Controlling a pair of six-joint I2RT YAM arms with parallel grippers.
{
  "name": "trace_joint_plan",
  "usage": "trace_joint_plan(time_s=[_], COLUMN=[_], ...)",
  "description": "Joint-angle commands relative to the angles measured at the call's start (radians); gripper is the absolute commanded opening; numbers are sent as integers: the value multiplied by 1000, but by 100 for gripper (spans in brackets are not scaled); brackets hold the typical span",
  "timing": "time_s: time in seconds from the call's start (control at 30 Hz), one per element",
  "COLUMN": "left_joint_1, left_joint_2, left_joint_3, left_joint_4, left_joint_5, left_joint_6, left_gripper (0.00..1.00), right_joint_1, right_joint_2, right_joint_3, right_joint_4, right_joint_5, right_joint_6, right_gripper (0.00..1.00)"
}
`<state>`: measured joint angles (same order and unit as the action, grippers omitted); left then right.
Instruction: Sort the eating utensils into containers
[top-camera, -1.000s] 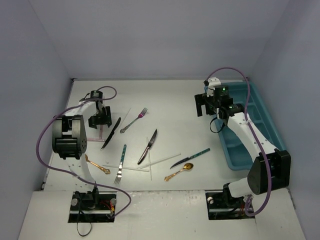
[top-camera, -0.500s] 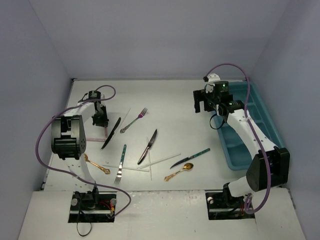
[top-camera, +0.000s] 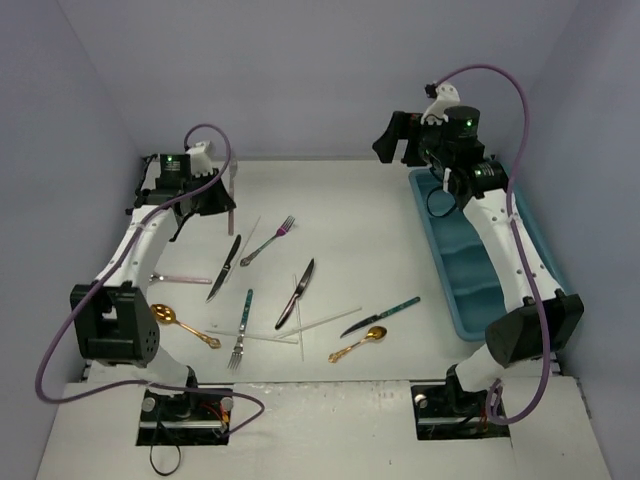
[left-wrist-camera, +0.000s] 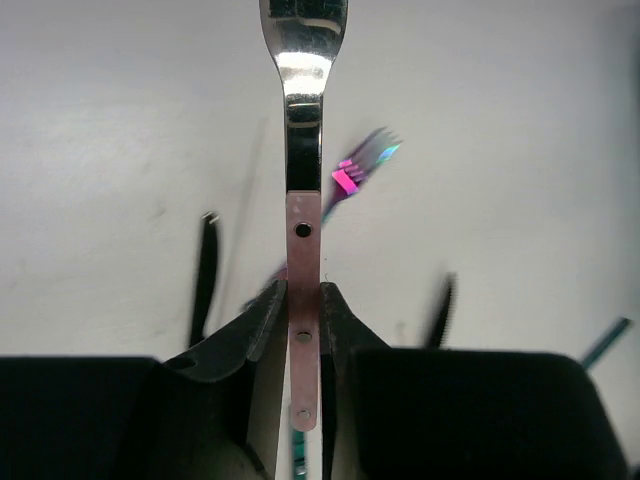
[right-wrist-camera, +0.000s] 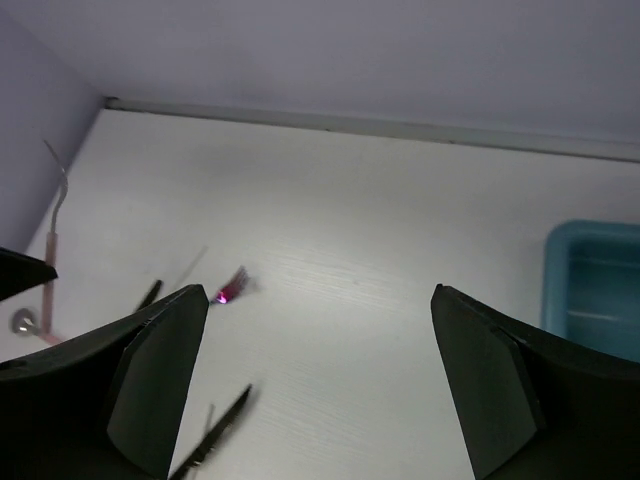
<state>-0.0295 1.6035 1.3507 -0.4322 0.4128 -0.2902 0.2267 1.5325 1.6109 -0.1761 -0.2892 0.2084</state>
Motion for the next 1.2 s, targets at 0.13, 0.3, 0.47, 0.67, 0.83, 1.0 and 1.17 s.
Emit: trace_joint_plan(time_s=[0.13,0.3,0.47,0.67,0.83,1.0,1.17], left_joint_1=[-160,-246,-285,-285,-285,-288,-296], left_joint_2=[-239,-252,-223,-206,-199,-201,-216], left_joint_3=[39,78,115,113,112,113,105], left_joint_4=[200,204,196,205,224,224,225], left_joint_5=[138,45,-1,-2,4,11,14], left_joint_6=[-229,-276,-310,-322,-337,-344,-337], left_gripper=[0,0,0,0,0,0,0], right_joint_1=[145,241,358,396,408,413,416], right_joint_2=[135,208,266,297,306,327,349], right_joint_3=[246,309,349,353,346,346,365], right_joint_4=[91,96,95,94,95,97,107], right_joint_5=[-96,-43,-8,-35,-53,-58,-63], right_joint_6=[238,293,266,260,264,279,300], right_gripper=[82,71,62,57,56,53,49])
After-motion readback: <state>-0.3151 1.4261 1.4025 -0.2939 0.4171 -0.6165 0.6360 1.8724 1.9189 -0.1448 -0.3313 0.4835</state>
